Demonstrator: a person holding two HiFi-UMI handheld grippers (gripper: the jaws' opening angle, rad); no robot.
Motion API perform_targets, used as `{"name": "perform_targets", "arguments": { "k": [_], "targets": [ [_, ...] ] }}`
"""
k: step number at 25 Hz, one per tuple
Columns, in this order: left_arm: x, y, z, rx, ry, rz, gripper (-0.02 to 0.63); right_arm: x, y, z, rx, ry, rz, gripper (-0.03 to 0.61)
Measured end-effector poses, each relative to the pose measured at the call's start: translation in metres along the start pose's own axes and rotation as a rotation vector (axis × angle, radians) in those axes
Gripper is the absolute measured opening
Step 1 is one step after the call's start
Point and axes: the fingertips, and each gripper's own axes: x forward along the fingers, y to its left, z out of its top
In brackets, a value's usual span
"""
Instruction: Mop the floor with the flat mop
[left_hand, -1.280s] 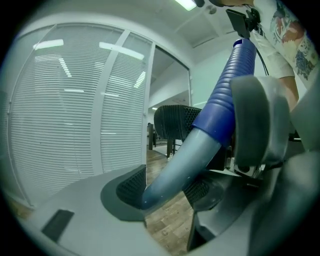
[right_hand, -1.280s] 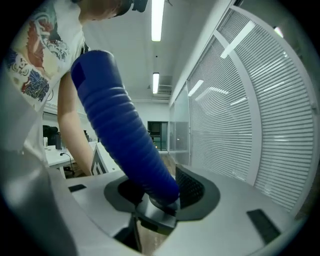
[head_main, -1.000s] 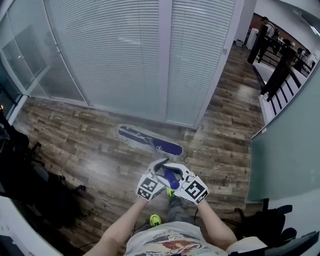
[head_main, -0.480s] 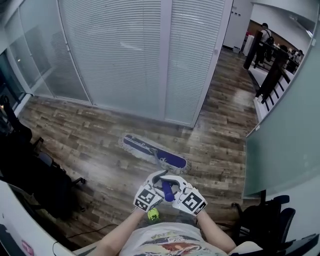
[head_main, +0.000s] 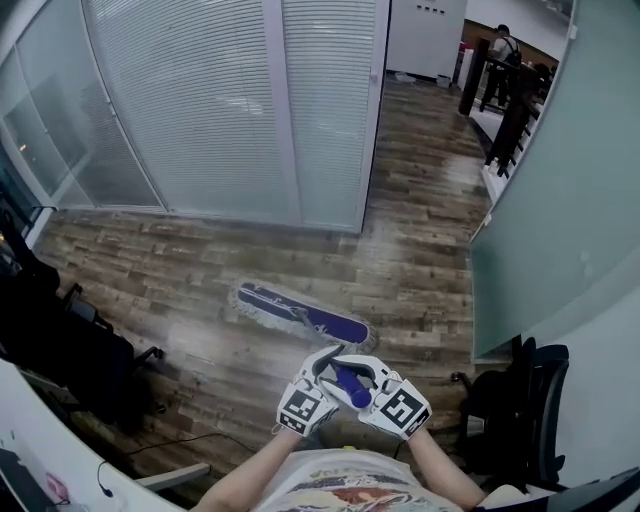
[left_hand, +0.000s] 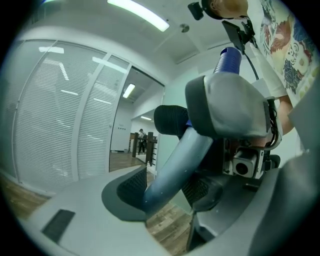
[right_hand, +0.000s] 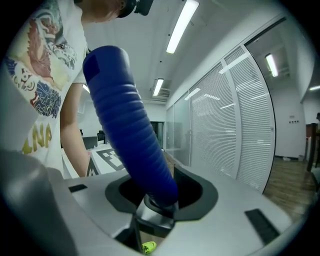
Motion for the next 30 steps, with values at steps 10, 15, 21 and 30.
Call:
{"name": "perform_targets", "arguments": {
  "k": [10,15,21,30],
  "targets": [
    [-0.045,-0.096,-0.041,-0.004,0.063,0.017,0.187,-0.054,0.102,-0.038,-0.133,0.067,0.157,0.15],
    [-0.038,-0.091,-0.052,0.099,0.086,-0.034,0.181,-0.05,0.092,-0.047,-0.12,0.001,0.113,0.152],
    [-0.03,-0.058,-0.074,0.094,0.116,-0.082,0.184,-0.018,0.072,-0.07,-0.099,0.062,0.11,0.158],
    [0.007,0.087,-0.052,0.06,0.076,-0.117,0.195,0.093,-0.032,-0.049,-0.095,0.124,0.08,0.158]
  ]
}}
